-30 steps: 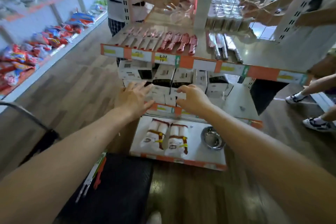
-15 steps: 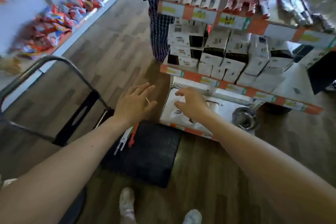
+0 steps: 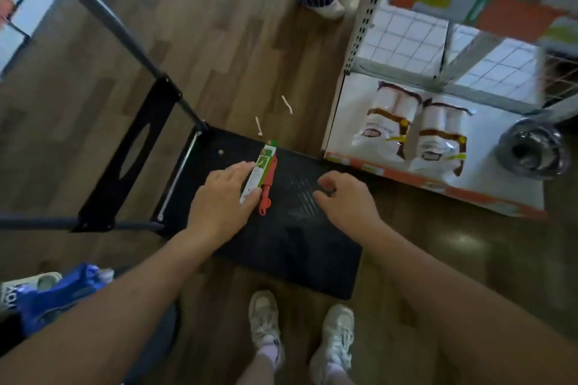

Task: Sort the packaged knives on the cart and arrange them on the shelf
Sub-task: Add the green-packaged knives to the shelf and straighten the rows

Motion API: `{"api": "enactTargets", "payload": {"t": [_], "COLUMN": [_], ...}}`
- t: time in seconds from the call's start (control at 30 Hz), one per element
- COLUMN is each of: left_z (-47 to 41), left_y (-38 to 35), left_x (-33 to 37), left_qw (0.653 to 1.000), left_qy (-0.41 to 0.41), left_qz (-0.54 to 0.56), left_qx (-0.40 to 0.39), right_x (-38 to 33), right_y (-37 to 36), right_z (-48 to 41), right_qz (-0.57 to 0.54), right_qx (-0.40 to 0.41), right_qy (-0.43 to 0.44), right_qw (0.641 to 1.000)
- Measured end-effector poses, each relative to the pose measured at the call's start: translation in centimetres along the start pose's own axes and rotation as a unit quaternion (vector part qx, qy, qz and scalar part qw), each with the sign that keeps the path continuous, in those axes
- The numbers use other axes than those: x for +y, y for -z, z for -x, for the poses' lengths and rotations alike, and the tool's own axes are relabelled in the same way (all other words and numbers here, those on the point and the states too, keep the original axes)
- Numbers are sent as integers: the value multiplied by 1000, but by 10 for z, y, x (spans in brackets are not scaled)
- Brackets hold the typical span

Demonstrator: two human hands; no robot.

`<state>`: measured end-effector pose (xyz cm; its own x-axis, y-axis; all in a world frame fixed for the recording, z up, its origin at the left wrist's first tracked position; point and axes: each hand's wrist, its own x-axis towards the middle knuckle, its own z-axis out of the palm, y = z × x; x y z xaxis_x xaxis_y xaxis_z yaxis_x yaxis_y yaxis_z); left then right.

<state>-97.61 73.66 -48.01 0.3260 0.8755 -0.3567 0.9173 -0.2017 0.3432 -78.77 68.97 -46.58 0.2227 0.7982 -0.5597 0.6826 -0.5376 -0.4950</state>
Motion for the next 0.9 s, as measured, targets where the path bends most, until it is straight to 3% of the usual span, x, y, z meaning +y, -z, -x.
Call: {"api": "enactTargets", "payload": {"t": [0.3,0.47,0.67,0.9], "left_z": [-93,-120,-135,-142], "left_y": [-207,-290,-329,-325], "left_x": [-114,-155,-172,-167], "left_qw": [997,989,989,983], "left_qy": [73,130,148,180], "left_qz": [26,36,8,0], "left_qx": [-30,-60,-28,-21], "right_x": [61,90,99,96], "right_y": [-213,-287,-334,-334], "right_z": [-158,-215,-256,-272], "right_qz": [-4,-4,18,-71], "right_qx": [-52,-38,-28,-22], "right_qy": [-40,-59,-54,-152], "right_qw": [998,998,998,986]}}
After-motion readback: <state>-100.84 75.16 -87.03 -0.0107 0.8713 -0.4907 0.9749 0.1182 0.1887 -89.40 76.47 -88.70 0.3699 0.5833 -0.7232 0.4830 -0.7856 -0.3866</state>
